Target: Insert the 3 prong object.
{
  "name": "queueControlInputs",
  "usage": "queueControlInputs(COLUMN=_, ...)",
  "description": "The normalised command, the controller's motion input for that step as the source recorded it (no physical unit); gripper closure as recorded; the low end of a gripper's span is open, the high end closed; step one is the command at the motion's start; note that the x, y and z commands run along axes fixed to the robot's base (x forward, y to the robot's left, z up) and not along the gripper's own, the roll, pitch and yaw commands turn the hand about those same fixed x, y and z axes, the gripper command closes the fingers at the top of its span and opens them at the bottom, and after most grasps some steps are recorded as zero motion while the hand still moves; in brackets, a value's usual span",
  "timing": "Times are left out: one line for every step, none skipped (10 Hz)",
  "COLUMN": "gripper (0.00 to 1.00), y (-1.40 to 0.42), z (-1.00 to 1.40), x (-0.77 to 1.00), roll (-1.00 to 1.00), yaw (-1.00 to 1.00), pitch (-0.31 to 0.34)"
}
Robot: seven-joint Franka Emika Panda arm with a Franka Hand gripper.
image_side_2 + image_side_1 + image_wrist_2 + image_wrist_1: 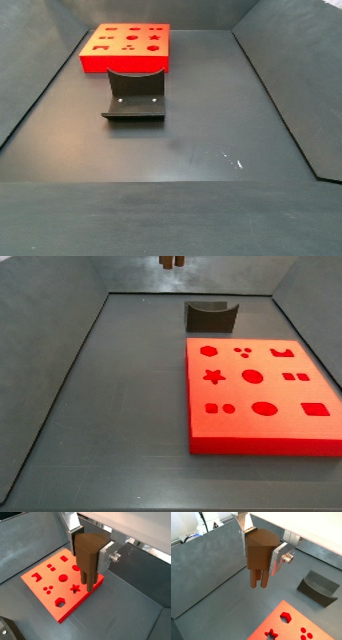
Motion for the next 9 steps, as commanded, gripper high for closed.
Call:
queueControlInputs(gripper=1.00, y=0.04, z=-0.25, x=0.43, roll=0.00, yaw=0.42, pitch=0.000)
queueControlInputs(gripper=1.00, y=0.03, z=-0.29, x=0.54, roll=-0.01, yaw=0.61, pitch=0.000)
queueControlInputs(gripper=1.00, y=0.00, z=-0.23, x=0.53, roll=0.00, yaw=0.63, pitch=0.000)
queueControlInputs(gripper=1.00, y=0.00, z=-0.21, x=0.56, roll=0.00, yaw=0.62, pitch=0.000)
queueControlInputs(gripper=1.00, y=0.00, z=-0.11, x=0.63, roll=0.01, yaw=0.54, pitch=0.000)
queueControlInputs(gripper=1.00, y=0.00, z=0.00, x=0.83, roll=0.11, yaw=0.34, pitch=0.000)
queueControlInputs(gripper=1.00, y=0.09, z=0.00, x=1.00, roll=0.13, yaw=0.09, pitch=0.000)
queueControlInputs(gripper=1.00, y=0.11, z=0.00, x=1.00, roll=0.15, yaw=0.00, pitch=0.000)
queueControlInputs(gripper=1.00, y=0.09, z=0.00, x=1.00, roll=0.14, yaw=0.00, pitch=-0.026)
